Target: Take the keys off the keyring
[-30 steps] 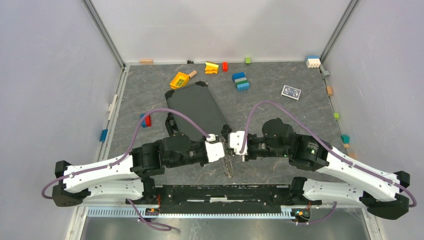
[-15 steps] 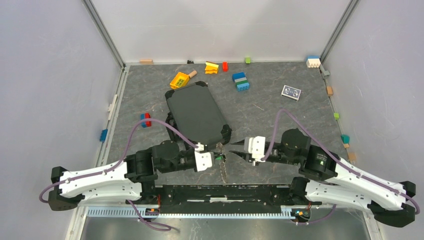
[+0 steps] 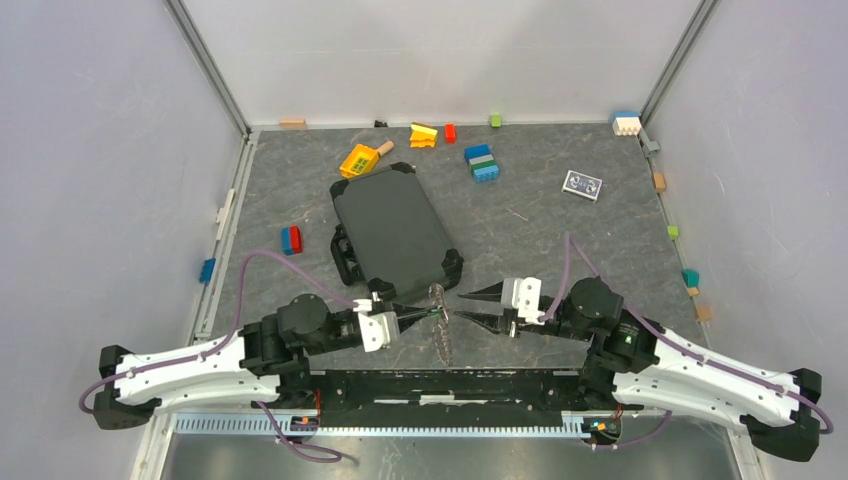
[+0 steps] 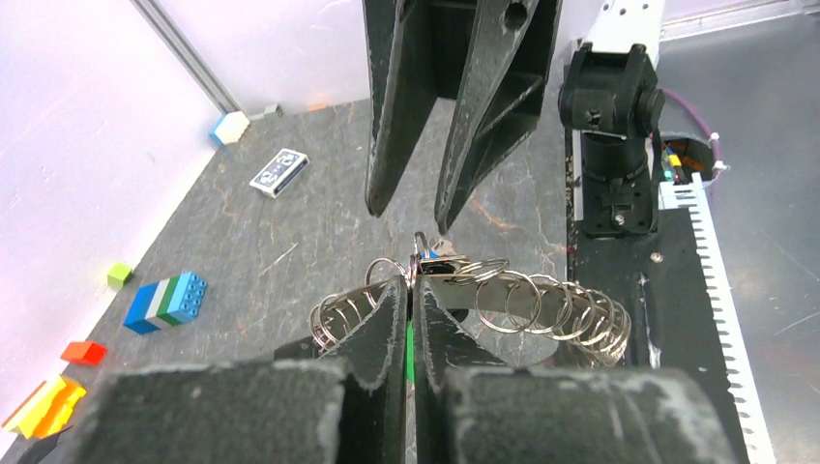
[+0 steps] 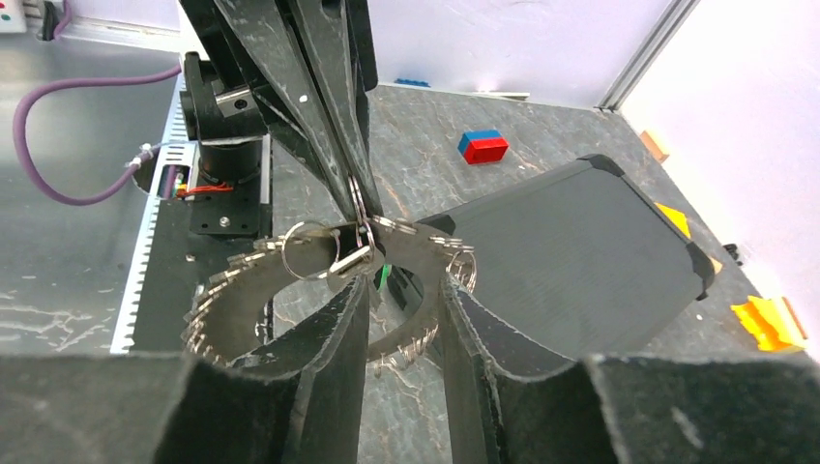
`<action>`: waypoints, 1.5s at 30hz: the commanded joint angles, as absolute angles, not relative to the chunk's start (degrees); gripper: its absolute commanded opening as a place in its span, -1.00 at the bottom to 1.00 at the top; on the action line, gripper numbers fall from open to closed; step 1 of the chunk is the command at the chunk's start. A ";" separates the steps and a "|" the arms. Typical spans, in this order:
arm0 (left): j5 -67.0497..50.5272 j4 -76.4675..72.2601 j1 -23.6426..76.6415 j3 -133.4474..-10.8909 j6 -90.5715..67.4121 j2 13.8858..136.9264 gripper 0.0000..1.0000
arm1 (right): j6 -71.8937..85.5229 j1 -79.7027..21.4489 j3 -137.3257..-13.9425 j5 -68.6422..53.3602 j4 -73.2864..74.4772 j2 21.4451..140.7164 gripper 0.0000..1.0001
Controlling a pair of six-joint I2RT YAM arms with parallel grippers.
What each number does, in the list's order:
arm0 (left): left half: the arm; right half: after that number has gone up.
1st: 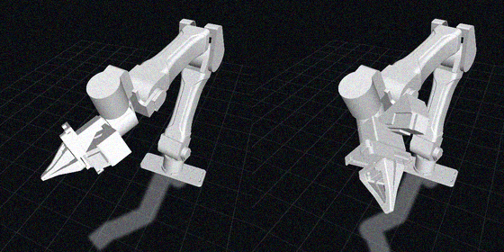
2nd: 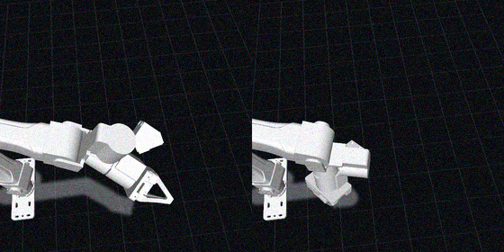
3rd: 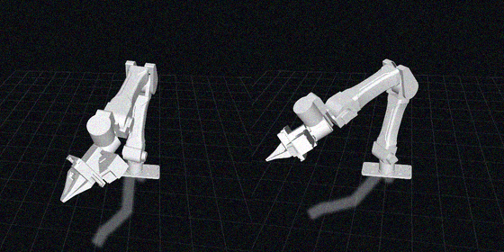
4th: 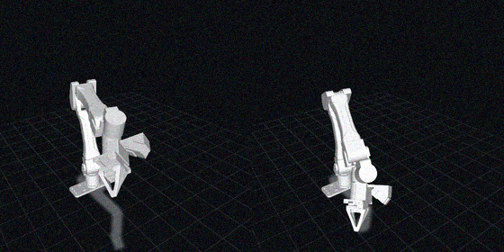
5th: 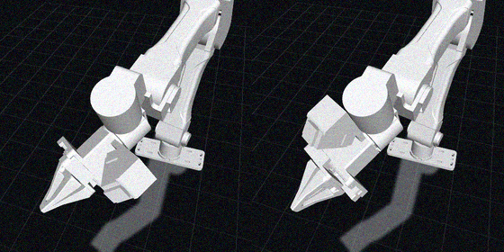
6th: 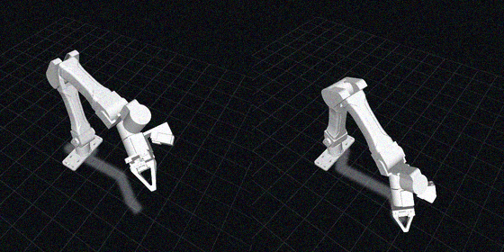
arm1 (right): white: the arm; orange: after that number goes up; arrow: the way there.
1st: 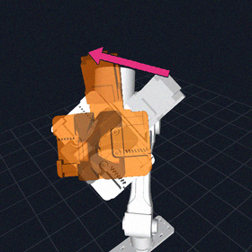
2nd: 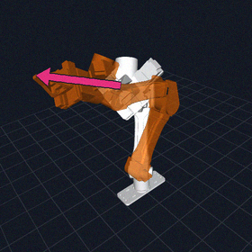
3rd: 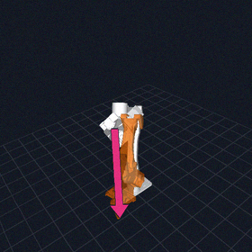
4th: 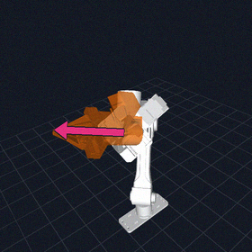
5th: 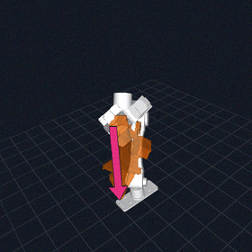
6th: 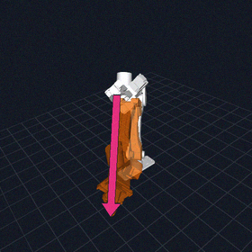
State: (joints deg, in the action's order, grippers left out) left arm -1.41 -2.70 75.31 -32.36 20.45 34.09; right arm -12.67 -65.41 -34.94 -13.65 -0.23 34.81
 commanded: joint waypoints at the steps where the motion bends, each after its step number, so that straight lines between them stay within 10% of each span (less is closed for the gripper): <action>1: -3.92 -10.62 75.39 -31.77 18.72 31.98 -0.95 | -6.03 -65.48 -32.19 -14.40 -11.26 33.64 -0.25; 45: -8.35 -11.16 75.41 -31.47 19.95 30.59 -0.95 | 14.57 -65.50 -22.94 -16.91 -32.37 38.15 -0.52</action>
State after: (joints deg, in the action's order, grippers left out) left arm -6.85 -6.20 75.31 -30.33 20.34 31.03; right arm 14.15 -65.41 -22.63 -16.88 -32.01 37.80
